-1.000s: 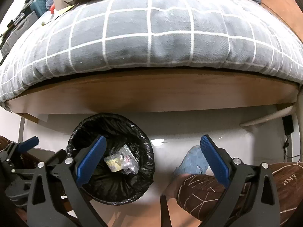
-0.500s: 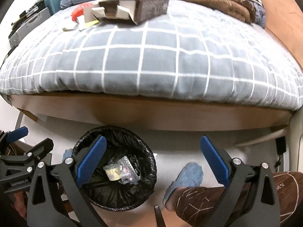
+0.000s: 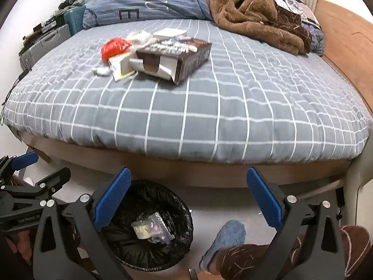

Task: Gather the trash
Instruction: 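Raise both open tools from the bin back toward the trash on the bed, then grasp the brown printed snack box with right tool while left tool grasps the red plastic bag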

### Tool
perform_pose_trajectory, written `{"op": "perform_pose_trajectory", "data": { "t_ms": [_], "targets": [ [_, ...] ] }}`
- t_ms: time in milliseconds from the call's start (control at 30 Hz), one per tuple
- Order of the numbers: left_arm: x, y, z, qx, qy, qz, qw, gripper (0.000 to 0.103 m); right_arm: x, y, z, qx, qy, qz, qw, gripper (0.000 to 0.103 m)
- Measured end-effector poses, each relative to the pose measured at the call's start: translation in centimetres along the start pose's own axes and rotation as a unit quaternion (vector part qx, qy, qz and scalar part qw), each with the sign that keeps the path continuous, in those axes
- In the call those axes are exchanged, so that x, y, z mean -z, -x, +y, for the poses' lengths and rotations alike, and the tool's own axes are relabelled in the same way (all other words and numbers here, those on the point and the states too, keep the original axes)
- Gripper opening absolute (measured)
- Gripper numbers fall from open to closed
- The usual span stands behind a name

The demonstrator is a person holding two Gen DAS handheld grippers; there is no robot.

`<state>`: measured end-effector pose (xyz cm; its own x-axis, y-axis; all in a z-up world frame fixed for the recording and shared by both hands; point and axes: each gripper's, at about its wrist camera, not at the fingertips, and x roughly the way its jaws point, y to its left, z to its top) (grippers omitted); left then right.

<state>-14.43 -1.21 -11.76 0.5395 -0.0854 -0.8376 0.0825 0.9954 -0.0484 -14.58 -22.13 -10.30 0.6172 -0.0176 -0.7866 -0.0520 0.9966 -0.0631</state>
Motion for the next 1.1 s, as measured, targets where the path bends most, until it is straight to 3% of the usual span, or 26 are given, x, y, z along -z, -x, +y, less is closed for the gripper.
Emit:
{"op": "perform_pose_trajectory", "data": {
  "t_ms": [467,633,1100],
  "targets": [
    [-6.7,0.0,2.5,-0.003,0.022,-0.039,0.999,0.097,-5.7,-0.5,-1.8,0.002,-0.027,-0.032,0.999,0.095],
    [-8.6,-1.5,2.8,0.005,0.032,-0.03,0.999,0.097,-8.0,-1.7,-2.4,-0.006,-0.037,-0.035,0.999,0.095],
    [-16.8,-5.8,3.9,-0.024,0.032,-0.055,0.9977,0.096,-14.0,-5.5,-1.3,-0.039,-0.069,-0.031,0.996,0.095]
  ]
}}
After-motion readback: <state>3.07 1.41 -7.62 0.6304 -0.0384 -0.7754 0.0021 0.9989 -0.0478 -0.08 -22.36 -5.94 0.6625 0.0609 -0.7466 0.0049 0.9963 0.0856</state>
